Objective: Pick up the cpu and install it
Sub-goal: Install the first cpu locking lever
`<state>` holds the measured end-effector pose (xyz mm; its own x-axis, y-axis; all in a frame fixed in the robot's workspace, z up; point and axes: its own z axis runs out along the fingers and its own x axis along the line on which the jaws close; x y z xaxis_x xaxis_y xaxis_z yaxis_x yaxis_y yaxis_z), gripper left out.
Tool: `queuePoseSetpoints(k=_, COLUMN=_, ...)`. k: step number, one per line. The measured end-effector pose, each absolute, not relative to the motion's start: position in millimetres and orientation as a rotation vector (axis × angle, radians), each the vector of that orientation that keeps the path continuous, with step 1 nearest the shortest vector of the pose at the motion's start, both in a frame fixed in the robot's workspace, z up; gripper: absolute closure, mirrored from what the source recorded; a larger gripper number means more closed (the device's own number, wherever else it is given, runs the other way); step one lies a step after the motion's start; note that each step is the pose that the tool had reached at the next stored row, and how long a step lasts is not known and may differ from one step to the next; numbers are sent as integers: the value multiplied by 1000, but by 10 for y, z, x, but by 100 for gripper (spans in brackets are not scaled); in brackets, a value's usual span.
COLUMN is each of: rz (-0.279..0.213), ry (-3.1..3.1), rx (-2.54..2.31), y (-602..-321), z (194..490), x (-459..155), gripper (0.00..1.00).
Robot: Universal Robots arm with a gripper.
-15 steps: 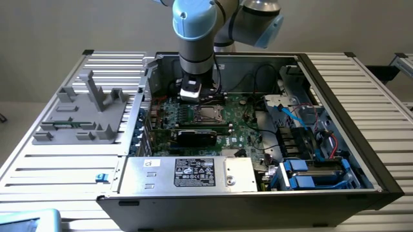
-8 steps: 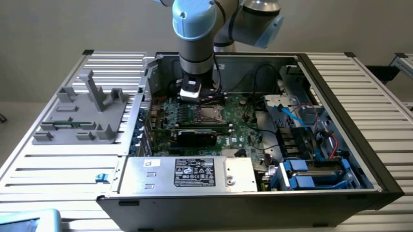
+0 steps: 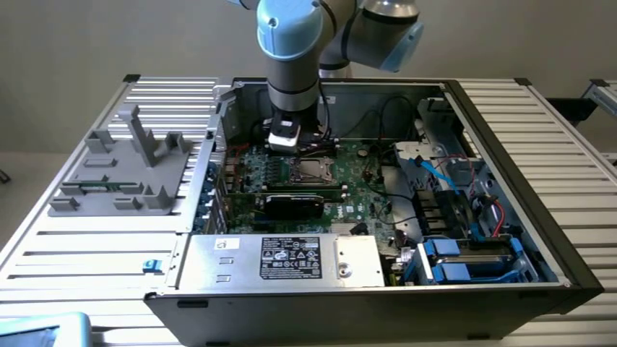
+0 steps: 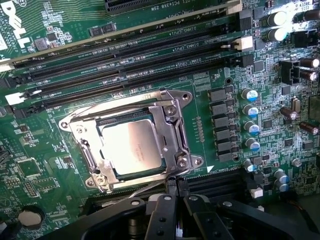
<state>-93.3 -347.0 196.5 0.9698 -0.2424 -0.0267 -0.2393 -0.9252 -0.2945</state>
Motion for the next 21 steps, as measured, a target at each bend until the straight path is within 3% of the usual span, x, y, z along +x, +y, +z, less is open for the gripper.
queuePoseSetpoints(k=21, rz=-26, ry=364, rx=-2805, y=-3462, z=1994, x=-1036, gripper=88)
